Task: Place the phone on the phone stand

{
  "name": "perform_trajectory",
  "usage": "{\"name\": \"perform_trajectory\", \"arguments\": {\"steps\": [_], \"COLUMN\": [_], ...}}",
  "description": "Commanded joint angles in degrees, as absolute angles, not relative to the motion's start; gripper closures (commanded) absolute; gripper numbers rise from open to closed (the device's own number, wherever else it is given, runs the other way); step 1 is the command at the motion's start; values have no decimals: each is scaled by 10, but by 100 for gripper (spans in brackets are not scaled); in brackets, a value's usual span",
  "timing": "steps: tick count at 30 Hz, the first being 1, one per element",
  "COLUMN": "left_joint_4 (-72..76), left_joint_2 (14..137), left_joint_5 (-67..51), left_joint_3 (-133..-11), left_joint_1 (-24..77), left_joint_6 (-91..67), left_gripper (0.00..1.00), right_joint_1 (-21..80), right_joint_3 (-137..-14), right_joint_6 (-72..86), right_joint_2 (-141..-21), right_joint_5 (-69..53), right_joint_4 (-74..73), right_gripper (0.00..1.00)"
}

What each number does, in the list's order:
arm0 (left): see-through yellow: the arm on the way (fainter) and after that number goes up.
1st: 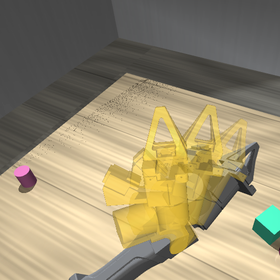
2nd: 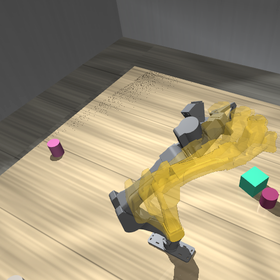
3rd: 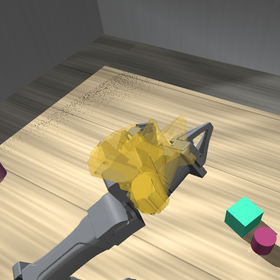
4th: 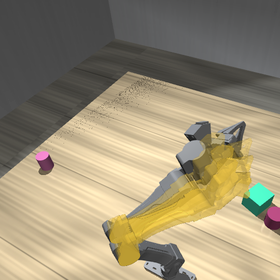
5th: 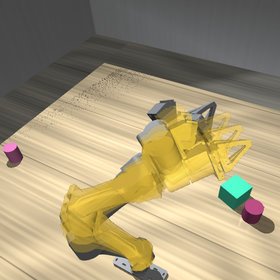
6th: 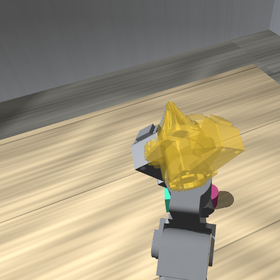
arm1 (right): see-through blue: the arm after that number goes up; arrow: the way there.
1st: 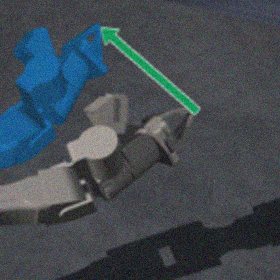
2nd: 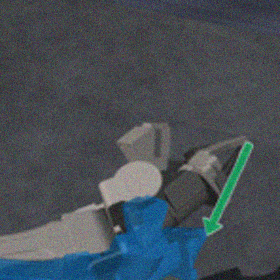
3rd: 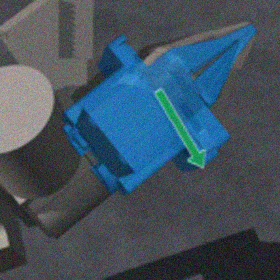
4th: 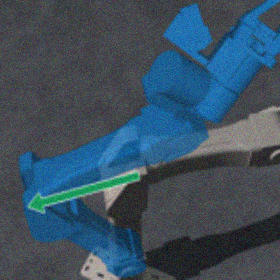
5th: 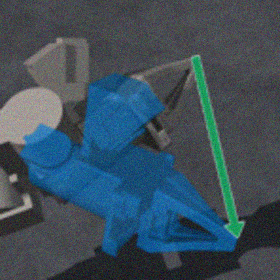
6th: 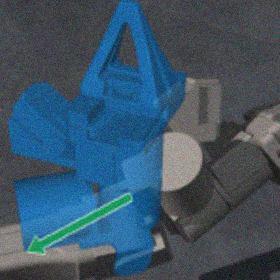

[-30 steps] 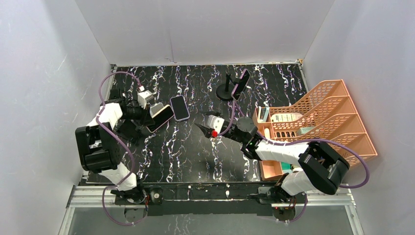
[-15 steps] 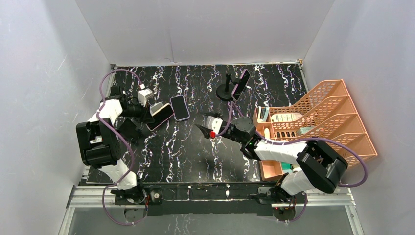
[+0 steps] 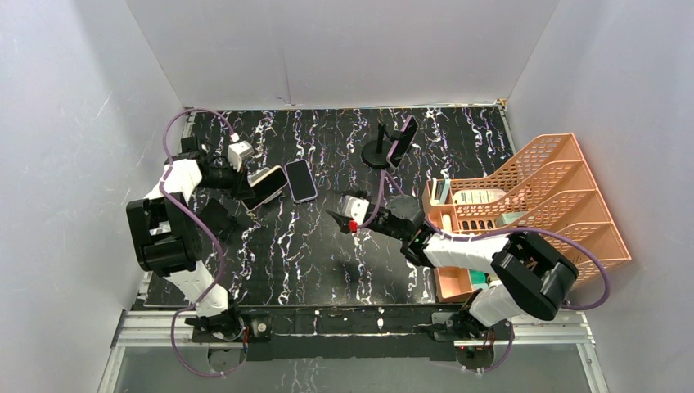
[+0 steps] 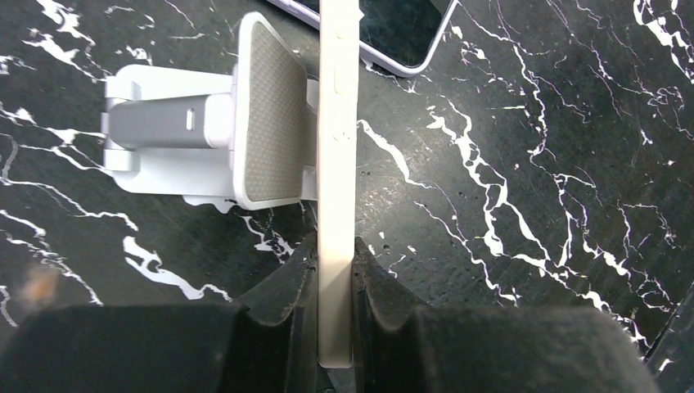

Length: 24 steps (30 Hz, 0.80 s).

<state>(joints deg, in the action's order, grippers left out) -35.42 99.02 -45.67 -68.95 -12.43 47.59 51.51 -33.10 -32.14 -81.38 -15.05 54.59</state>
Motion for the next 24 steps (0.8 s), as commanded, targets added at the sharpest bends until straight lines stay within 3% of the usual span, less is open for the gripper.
{"name": "perform_trajectory", "arguments": {"steps": [1, 24], "left_joint_4": [-360, -363], "left_joint_2": [989, 1049], "left_joint_5": [-492, -458], "left_joint_3": [-728, -745], "left_joint_1": [-131, -131], "left_joint_6": [496, 495], "left_gripper": [100, 100], "right_joint_1": [519, 519], "right_joint_3": [-347, -348], "right_joint_6": [-335, -340], "right_joint_2": [-825, -834], "right_joint_5": [-152, -151], "right_joint_4": [553, 543], "right_gripper": [40, 41]}}
